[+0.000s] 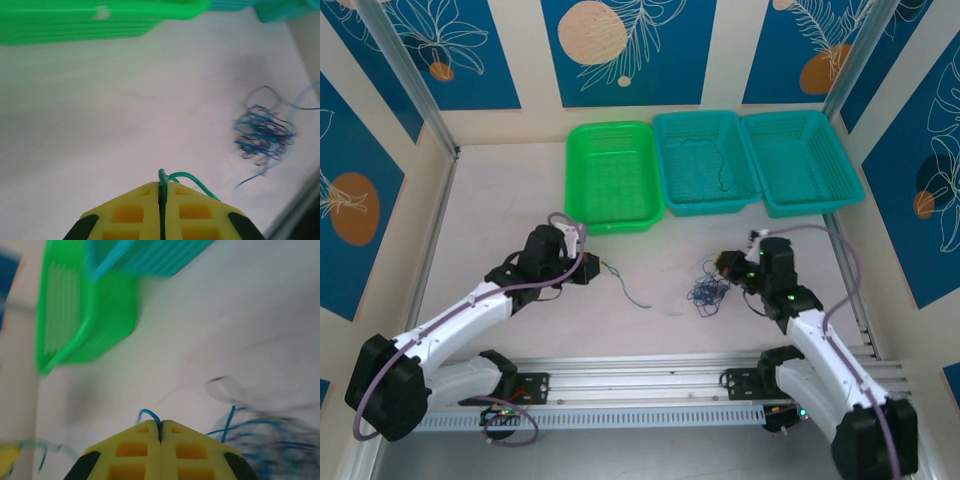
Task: Untangle the cables
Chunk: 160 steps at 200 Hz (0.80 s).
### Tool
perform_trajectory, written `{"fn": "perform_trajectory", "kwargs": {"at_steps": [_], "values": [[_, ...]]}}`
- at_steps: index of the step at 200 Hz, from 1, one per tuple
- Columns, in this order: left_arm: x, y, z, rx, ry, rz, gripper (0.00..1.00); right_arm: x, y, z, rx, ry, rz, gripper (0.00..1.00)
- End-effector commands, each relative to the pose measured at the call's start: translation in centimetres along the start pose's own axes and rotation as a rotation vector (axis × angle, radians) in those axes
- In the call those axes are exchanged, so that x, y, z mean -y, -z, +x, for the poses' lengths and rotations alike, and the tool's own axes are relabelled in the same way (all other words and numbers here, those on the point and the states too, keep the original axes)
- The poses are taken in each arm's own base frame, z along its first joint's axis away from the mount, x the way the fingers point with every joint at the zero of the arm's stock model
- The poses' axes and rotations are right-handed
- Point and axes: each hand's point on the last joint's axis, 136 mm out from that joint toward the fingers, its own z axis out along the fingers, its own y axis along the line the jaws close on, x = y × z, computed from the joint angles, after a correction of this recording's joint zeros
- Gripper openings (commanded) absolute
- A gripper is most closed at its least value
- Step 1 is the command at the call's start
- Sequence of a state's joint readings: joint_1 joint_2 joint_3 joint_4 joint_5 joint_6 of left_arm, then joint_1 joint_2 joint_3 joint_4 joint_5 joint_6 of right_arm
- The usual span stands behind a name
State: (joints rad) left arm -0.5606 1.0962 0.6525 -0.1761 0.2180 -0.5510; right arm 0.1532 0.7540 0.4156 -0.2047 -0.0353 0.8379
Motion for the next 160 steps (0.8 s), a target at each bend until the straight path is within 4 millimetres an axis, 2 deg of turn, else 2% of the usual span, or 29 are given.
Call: {"fn": "perform_trajectory", "kwargs": {"at_steps": [1,22,41,62,79,105,124,137,160], "values": [[-2.6,0.2,1.0,-0.025,0.04,-0.11,0.02,5.2,1.8,0.2,0.048,-0.149,0.192,0.0],[-2.4,0.0,1.1,-0.027,0.048,-0.092,0.02,5.3,2.5,0.1,0.058,-0.172,0.16,0.0],[-1.8,-0.3,1.1,-0.033,0.051,-0.05,0.0,3.9,2.2,0.4,0.028,-0.146,0.089,0.0],[0.5,-0.5,0.8,-0.033,0.028,0.077,0.0,2.1,1.8,0.5,0.006,-0.113,0.001,0.0],[3.5,0.1,-0.3,-0.002,-0.002,0.22,0.0,1.6,1.6,0.7,0.0,-0.089,-0.01,0.0],[9.4,2.6,-5.3,0.13,-0.093,0.417,0.0,2.7,1.5,1.1,0.003,-0.081,0.068,0.0],[11.9,3.7,-10.1,0.238,-0.141,0.417,0.0,4.5,2.0,1.4,0.027,-0.132,0.168,0.0],[12.7,3.5,-13.6,0.311,-0.149,0.385,0.0,5.6,2.4,1.6,0.042,-0.166,0.219,0.0],[13.9,1.2,-19.1,0.395,-0.157,0.346,0.0,6.0,2.6,2.5,0.028,-0.173,0.231,0.0]]}}
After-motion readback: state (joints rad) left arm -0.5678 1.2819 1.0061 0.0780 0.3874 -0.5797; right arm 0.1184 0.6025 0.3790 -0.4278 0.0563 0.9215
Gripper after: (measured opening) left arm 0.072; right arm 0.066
